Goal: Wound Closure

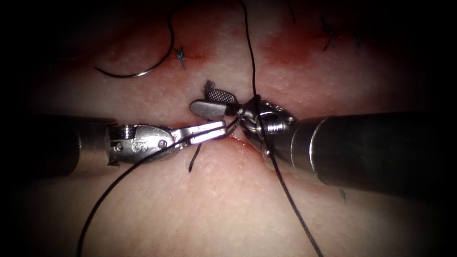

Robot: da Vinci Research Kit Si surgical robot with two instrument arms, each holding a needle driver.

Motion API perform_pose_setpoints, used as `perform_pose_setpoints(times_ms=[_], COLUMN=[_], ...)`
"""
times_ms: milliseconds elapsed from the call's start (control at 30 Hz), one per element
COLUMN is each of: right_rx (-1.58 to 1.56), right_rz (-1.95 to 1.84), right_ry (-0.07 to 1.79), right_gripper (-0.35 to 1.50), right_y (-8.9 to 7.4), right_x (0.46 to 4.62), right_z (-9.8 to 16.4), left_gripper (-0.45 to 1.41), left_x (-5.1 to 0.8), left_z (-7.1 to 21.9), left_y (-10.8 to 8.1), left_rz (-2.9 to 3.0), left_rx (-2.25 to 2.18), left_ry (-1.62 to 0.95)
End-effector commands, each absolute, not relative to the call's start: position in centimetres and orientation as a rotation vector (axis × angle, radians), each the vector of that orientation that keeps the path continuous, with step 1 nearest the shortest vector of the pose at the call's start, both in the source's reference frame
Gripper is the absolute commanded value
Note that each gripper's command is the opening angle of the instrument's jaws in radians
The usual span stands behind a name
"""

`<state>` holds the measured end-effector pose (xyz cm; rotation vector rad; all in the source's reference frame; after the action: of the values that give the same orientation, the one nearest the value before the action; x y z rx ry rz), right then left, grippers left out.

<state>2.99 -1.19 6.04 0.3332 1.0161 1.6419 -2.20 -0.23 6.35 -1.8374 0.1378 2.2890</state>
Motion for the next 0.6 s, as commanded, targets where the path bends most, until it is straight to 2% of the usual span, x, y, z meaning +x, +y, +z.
perform_pose_setpoints(times_ms=[33,300,467,600], right_rx=[0.332,0.301,0.309,0.321], right_rz=[1.640,1.646,1.638,1.625], right_ry=[1.003,0.972,0.975,0.978], right_gripper=[1.28,1.30,1.30,1.21], right_y=[-1.21,-1.16,-1.12,-1.14], right_x=[3.06,3.01,3.14,3.24], right_z=[6.15,6.31,6.34,6.33], left_gripper=[-0.45,-0.45,-0.45,-0.45], left_x=[-2.25,-2.26,-2.29,-2.29], left_z=[6.42,6.50,6.49,6.48], left_y=[-0.25,-0.24,-0.28,-0.30], left_rz=[2.290,2.307,2.317,2.321], left_rx=[-1.838,-1.827,-1.818,-1.811], left_ry=[0.133,0.135,0.133,0.134])
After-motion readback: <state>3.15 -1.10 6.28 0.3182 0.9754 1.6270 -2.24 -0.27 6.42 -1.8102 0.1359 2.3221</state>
